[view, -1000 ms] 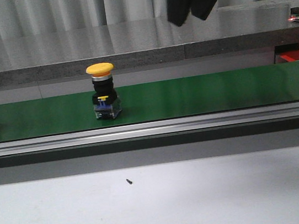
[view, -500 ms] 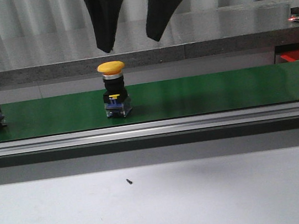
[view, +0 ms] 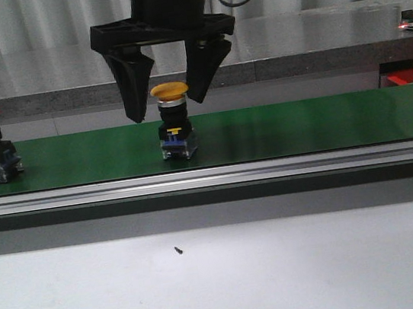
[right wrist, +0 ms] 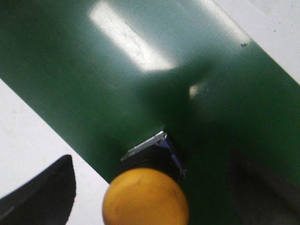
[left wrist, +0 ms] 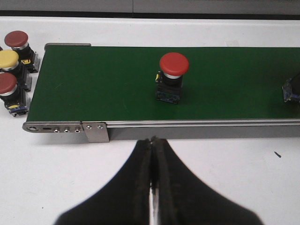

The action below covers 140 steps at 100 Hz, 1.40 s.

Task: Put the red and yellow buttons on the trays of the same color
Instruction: 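Lower the right gripper onto the yellow button on the belt and grasp, then carry the yellow button to the yellow tray and release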

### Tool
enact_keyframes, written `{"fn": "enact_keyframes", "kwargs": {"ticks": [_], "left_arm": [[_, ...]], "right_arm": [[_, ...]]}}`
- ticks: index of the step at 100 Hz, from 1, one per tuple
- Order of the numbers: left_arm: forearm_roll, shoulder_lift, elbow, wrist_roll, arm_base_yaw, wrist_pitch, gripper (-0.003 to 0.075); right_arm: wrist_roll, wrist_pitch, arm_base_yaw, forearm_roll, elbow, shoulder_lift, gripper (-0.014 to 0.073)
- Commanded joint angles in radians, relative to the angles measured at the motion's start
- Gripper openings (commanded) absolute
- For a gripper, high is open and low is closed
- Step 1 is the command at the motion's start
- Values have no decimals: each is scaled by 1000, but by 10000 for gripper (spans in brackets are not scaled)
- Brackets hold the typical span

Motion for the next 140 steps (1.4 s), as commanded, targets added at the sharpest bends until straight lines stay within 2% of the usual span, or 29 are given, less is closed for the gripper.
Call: {"fn": "enact_keyframes", "kwargs": {"ticks": [1, 25, 41, 61, 77, 109, 140], "left_arm": [[-8, -4, -24, -3, -6, -73, -20], [-8, -4, -24, -3, -6, -83, -20], [-8, -4, -24, -3, -6, -97, -20], [-8, -4, -24, -3, -6, -99, -20], [-8, -4, -24, -3, -6, -103, -20], [-8, -4, -24, -3, -6, -103, -20], [-8, -4, -24, -3, -6, -103, -20]], "right_arm": [[2, 67, -9, 2, -34, -56, 581], [9, 95, -17, 1, -34, -54, 294], [10, 95, -17, 1, -34, -54, 185], [10, 95, -18, -4, -34, -89, 183], [10, 95, -58, -21, -34, -163, 183], [14, 96, -240, -23, -28, -282, 183], [14, 96, -443, -42, 45, -351, 183]]}}
